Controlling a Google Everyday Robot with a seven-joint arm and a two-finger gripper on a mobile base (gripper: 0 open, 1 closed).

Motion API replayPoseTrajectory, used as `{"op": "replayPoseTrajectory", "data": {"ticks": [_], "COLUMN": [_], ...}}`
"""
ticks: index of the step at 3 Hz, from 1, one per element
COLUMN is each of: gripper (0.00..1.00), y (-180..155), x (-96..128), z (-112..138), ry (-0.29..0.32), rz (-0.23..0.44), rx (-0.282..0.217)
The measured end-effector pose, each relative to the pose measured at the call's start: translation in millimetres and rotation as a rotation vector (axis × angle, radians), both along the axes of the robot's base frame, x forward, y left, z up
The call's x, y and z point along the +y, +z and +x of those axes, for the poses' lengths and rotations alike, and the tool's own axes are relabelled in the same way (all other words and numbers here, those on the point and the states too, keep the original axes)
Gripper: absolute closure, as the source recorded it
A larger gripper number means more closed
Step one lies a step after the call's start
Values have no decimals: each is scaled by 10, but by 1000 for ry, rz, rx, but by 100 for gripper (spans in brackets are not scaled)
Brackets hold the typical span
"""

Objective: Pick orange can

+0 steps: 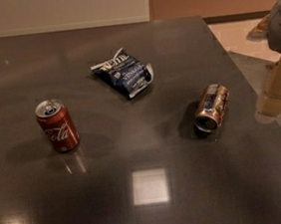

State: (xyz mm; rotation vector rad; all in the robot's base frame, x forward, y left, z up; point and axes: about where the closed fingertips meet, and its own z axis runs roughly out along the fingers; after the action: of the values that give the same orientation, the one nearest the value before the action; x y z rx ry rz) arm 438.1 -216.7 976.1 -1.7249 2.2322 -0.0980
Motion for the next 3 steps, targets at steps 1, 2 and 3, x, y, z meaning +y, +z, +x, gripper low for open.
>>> {"op": "replayPoseTrajectory", "data": {"ticks": [1,2,3], "gripper": [0,0,0], "y": [7,-53,-189], "x": [3,-6,-6], "z": [2,163,380], "ry": [1,56,166], "rz": [0,9,43], "rx": [-3,34,65]}}
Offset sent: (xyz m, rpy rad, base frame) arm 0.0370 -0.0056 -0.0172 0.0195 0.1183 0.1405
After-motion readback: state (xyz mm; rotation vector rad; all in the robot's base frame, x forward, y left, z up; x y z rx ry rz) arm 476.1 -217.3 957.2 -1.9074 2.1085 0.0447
